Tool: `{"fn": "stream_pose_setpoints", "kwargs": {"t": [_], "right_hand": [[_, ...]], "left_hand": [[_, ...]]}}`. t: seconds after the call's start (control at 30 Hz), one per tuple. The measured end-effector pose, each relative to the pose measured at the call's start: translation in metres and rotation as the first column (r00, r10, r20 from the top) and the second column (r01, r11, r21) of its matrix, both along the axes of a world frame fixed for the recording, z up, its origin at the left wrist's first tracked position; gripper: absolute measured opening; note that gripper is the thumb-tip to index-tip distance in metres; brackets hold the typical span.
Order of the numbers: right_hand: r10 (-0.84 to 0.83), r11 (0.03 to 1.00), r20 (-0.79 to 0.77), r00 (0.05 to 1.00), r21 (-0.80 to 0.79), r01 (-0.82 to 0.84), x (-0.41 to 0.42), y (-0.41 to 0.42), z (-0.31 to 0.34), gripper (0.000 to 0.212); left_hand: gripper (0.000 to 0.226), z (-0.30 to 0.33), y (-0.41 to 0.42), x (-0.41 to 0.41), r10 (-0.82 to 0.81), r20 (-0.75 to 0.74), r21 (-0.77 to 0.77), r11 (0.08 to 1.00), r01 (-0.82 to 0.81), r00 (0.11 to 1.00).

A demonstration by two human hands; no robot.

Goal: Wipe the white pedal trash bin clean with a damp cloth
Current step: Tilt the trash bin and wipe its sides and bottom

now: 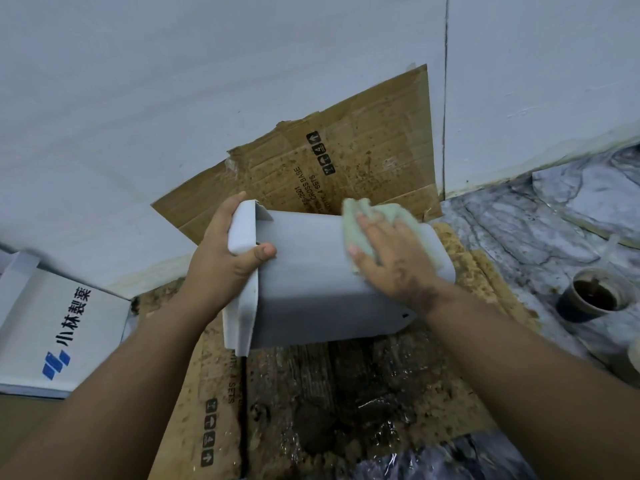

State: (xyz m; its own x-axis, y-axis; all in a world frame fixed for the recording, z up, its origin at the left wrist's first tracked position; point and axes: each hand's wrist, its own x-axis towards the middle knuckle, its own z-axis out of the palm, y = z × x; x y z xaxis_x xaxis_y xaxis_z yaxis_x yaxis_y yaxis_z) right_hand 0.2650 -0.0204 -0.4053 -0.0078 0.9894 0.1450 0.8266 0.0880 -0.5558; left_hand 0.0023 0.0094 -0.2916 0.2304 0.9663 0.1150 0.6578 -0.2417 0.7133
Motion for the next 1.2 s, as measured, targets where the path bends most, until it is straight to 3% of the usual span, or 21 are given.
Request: {"fn": "stream_pose_setpoints", "kwargs": {"t": [0.1, 0.27, 0.47, 0.6, 0.83, 0.97, 1.07, 1.2], "right_hand": [[0.172, 0.972, 0.089, 0.981, 0.146, -0.184, -0.064, -0.009, 0.030, 0.080], [0.178, 0.954, 0.167, 0.970, 0.212, -0.212, -0.061, -0.012, 0.024, 0.078], [-0.089, 0.994, 0.037, 0.995, 0.060, 0.087, 0.040, -0.019, -0.037, 0.079], [-0.235, 0.971, -0.058, 0.970, 0.019, 0.237, 0.031, -0.024, -0.038, 0.077], [0.048, 0.951, 0.081, 0.996, 0.302, -0.071, -0.105, -0.024, 0.020, 0.065], [0.075, 0.928, 0.244, 0.967, 0.339, -0.157, -0.081, -0.015, 0.006, 0.071], [-0.053, 0.951, 0.265, 0.963, 0.308, -0.033, -0.037, -0.012, -0.024, 0.079], [-0.153, 0.975, 0.160, 0.975, 0.188, 0.123, 0.011, -0.012, -0.052, 0.085]], "left_hand": [[0.095, 0.001, 0.004, 0.001, 0.012, 0.032, -0.016, 1.000, -0.011, 0.999], [0.092, 0.004, 0.004, 0.003, 0.016, 0.065, -0.041, 0.999, -0.014, 0.998], [0.084, 0.004, 0.006, 0.007, 0.063, 0.093, -0.055, 0.997, -0.058, 0.994], [0.084, 0.003, 0.008, 0.008, 0.059, 0.082, -0.043, 0.998, -0.056, 0.995], [0.080, -0.001, 0.012, -0.006, 0.064, 0.118, -0.046, 0.997, -0.059, 0.991], [0.090, -0.002, 0.010, -0.017, 0.073, 0.119, -0.072, 0.995, -0.064, 0.990], [0.086, -0.004, 0.008, -0.021, 0.079, 0.120, -0.064, 0.995, -0.072, 0.990], [0.089, -0.009, -0.001, -0.026, 0.030, 0.148, -0.082, 0.997, -0.018, 0.988]]}}
